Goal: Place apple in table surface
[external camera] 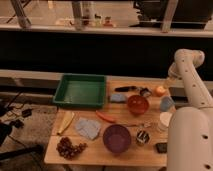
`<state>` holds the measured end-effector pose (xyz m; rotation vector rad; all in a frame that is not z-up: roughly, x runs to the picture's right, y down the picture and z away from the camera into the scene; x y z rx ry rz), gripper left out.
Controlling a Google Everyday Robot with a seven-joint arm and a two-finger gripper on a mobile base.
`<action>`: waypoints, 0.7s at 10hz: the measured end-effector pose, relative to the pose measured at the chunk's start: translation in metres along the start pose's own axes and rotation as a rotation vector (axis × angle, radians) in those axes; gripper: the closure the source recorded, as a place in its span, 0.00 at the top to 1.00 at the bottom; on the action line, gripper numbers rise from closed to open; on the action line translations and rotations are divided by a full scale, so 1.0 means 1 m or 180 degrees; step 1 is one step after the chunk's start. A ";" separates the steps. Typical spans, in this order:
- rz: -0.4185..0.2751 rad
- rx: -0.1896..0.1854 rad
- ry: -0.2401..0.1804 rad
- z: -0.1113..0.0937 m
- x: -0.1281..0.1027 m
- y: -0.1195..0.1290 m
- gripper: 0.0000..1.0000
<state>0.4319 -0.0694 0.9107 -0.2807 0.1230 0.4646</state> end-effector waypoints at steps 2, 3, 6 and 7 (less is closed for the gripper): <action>-0.0008 -0.0004 -0.0005 0.001 -0.003 0.000 0.80; -0.0006 -0.0001 -0.0004 0.000 -0.002 0.000 0.80; -0.0005 -0.0004 -0.0006 0.001 -0.002 0.000 0.80; -0.0007 -0.0004 -0.0008 0.001 -0.003 0.000 0.80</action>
